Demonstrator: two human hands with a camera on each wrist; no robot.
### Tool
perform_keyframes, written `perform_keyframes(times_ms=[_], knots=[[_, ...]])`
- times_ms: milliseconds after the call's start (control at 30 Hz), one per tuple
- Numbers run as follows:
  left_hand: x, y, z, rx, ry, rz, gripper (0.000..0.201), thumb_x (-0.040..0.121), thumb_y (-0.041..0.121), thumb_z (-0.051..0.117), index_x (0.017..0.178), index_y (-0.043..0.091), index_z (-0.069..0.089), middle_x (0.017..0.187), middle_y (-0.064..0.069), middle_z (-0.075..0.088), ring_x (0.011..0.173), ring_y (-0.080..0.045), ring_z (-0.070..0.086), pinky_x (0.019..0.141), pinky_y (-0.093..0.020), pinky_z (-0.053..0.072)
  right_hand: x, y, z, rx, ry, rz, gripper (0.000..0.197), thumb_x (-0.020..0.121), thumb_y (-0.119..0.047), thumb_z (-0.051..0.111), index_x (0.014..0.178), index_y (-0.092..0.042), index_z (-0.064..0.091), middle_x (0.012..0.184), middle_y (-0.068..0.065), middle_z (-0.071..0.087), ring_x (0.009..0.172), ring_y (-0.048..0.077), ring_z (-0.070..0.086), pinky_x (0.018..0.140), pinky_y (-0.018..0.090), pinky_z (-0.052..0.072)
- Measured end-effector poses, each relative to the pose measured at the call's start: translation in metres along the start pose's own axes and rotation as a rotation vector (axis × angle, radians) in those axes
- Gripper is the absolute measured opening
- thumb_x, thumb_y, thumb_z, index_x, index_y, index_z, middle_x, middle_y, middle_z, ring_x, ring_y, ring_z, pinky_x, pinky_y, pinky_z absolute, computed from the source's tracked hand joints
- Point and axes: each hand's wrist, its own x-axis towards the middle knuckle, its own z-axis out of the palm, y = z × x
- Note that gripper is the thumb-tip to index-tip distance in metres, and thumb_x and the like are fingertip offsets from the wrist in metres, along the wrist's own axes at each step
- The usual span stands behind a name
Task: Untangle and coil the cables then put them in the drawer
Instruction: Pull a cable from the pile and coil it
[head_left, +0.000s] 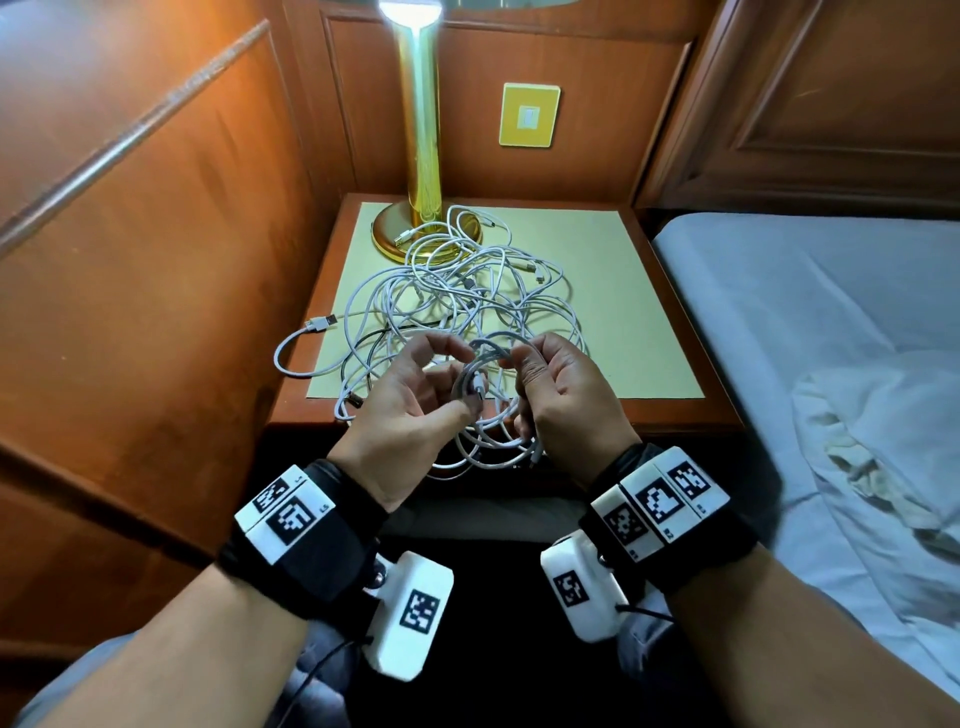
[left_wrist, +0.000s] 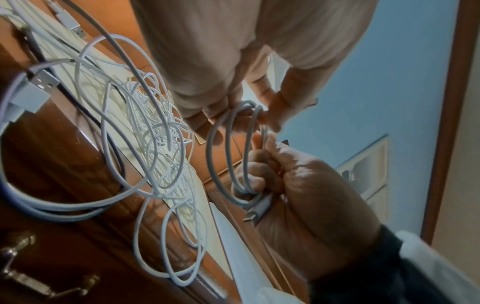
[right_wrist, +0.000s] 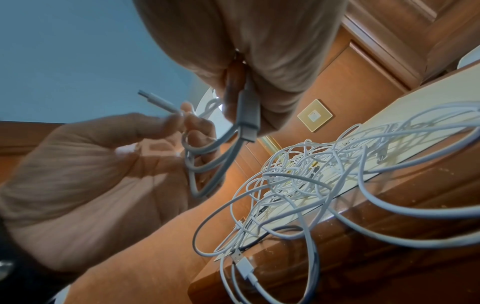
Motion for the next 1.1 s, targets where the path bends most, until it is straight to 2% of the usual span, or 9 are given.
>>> perform_keyframes(times_ms=[100,200,333,433,600,700,833,933,1100], knots=[[0.001,-0.003,0.002,0.155,0.004,0.077,0.024,0.08,0.0,0.074,0.095,0.014,0.061,0.081,0.0,0.063,0.076,-0.014,0.057,0.074,-0.02,0.049,0.0,0.001,0.0,-0.008,0.004,-0.006,0.026,0.089,-0.05,0.047,0.09,-0.027,0.059,0.059,-0.017,0.056,0.06,0.013,0.054,0.065,0.04,0.044],[0.004,-0.007,0.005,0.186,0.119,0.151,0.014,0.08,0.004,0.078,0.087,0.012,0.068,0.083,0.005,0.071,0.083,-0.009,0.066,0.079,-0.02,0.052,-0.002,-0.001,0.003,0.055,0.0,0.004,0.022,0.096,-0.043,0.049,0.091,-0.024,0.059,0.057,-0.007,0.05,0.051,0.02,0.05,0.055,0.042,0.044],[0.008,-0.007,-0.003,0.127,0.196,0.149,0.021,0.073,0.012,0.077,0.09,0.001,0.073,0.103,0.004,0.077,0.121,-0.02,0.063,0.097,-0.031,0.052,-0.003,-0.008,-0.001,0.325,0.02,0.081,0.015,0.099,-0.026,0.056,0.097,-0.011,0.055,0.056,-0.001,0.048,0.042,0.017,0.043,0.045,0.031,0.04],[0.009,-0.004,-0.006,-0.005,0.207,0.126,0.017,0.071,0.02,0.08,0.086,0.012,0.08,0.104,-0.007,0.076,0.113,-0.024,0.067,0.091,-0.028,0.053,-0.002,-0.009,-0.007,0.397,-0.022,0.075,0.027,0.085,-0.029,0.071,0.102,-0.013,0.058,0.066,-0.007,0.061,0.044,0.015,0.048,0.046,0.029,0.044],[0.008,-0.003,0.001,-0.04,0.255,0.11,0.015,0.076,0.012,0.073,0.09,0.008,0.076,0.092,-0.003,0.076,0.086,-0.015,0.068,0.071,-0.022,0.053,-0.002,-0.006,-0.01,0.284,0.018,0.077,0.005,0.095,-0.019,0.065,0.099,-0.016,0.065,0.056,-0.003,0.058,0.051,0.025,0.056,0.051,0.029,0.05],[0.01,-0.002,-0.002,-0.015,0.297,0.15,0.015,0.077,0.012,0.074,0.091,0.01,0.076,0.097,-0.005,0.075,0.091,-0.018,0.068,0.073,-0.023,0.053,0.001,-0.006,-0.01,0.331,0.045,0.105,0.009,0.097,-0.019,0.061,0.097,-0.012,0.067,0.053,0.004,0.055,0.058,0.027,0.054,0.054,0.03,0.05],[0.01,-0.003,0.0,0.039,0.339,0.177,0.014,0.078,0.011,0.073,0.092,0.009,0.074,0.09,0.003,0.077,0.089,-0.013,0.07,0.077,-0.023,0.055,0.0,-0.006,-0.01,0.311,0.043,0.102,0.012,0.099,-0.018,0.057,0.095,-0.012,0.067,0.057,0.003,0.056,0.053,0.016,0.054,0.054,0.029,0.048],[0.012,-0.001,-0.002,0.032,0.366,0.177,0.013,0.077,0.012,0.073,0.09,0.01,0.073,0.087,0.004,0.077,0.087,-0.013,0.071,0.081,-0.024,0.057,-0.001,-0.006,-0.01,0.318,0.028,0.106,0.012,0.099,-0.018,0.057,0.096,-0.013,0.067,0.058,0.001,0.058,0.055,0.016,0.056,0.055,0.029,0.049],[0.011,0.004,-0.003,-0.067,0.338,0.113,0.016,0.076,0.012,0.07,0.091,0.006,0.07,0.092,-0.006,0.073,0.093,-0.024,0.068,0.084,-0.034,0.057,-0.001,-0.008,-0.012,0.29,0.011,0.078,0.014,0.101,-0.017,0.055,0.098,-0.01,0.066,0.063,-0.002,0.059,0.059,0.016,0.061,0.06,0.037,0.053]])
